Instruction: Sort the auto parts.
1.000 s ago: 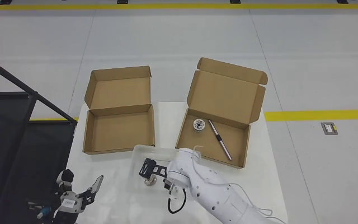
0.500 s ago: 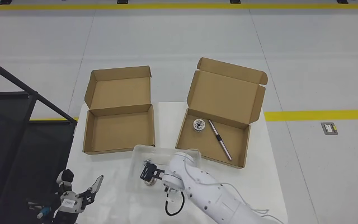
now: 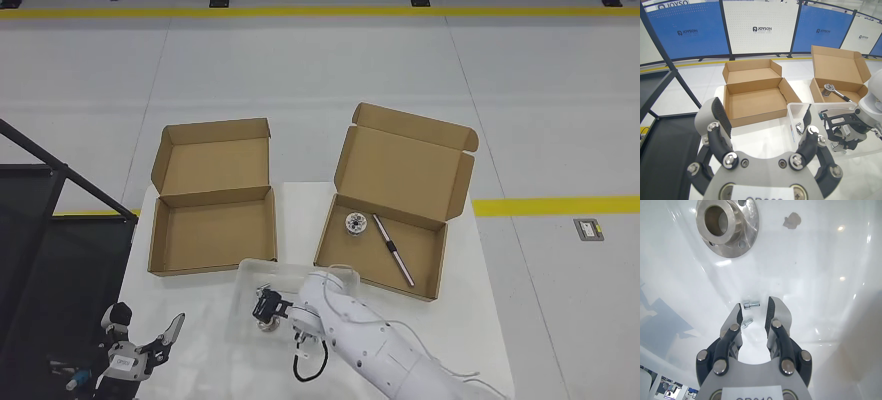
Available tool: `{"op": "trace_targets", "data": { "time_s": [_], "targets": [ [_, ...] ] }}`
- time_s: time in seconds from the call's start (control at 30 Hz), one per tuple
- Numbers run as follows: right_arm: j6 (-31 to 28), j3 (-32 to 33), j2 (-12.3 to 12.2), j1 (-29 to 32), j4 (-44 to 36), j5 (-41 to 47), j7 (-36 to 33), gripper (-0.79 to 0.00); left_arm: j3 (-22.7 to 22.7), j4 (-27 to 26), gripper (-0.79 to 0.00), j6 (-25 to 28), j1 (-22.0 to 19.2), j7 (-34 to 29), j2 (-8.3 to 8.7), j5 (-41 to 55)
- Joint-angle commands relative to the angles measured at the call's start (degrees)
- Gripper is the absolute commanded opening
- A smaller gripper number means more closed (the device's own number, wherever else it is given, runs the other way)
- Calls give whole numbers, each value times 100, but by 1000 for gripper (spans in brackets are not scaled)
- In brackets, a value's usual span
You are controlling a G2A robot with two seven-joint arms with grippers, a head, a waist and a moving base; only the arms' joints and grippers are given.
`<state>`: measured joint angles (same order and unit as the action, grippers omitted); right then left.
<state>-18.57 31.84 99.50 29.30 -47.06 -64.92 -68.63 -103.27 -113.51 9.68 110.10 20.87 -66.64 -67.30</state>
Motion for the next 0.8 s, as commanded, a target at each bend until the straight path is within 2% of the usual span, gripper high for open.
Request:
{"op": "trace_targets", "data": {
  "time_s": [0.0, 0.07, 0.13, 0.37, 0.6, 0.77],
  "targets": [
    [-13, -4, 22, -17, 80, 17, 46, -496, 0, 0, 0, 0, 0, 0, 0, 0],
    [-27, -6, 46, -36, 154, 30, 98, -542, 0, 0, 0, 0, 0, 0, 0, 0],
    [-30, -8, 67, -51, 218, 31, 135, -622, 0, 0, 0, 0, 0, 0, 0, 0],
    [-51, 61, 88, -117, 246, 8, 223, -785, 0, 0, 0, 0, 0, 0, 0, 0],
    [-265, 393, -75, -115, -274, -29, 126, -785, 0, 0, 0, 0, 0, 0, 0, 0],
    [-522, 837, -329, 79, -1189, -151, -112, -785, 0, 0, 0, 0, 0, 0, 0, 0]
  ]
}}
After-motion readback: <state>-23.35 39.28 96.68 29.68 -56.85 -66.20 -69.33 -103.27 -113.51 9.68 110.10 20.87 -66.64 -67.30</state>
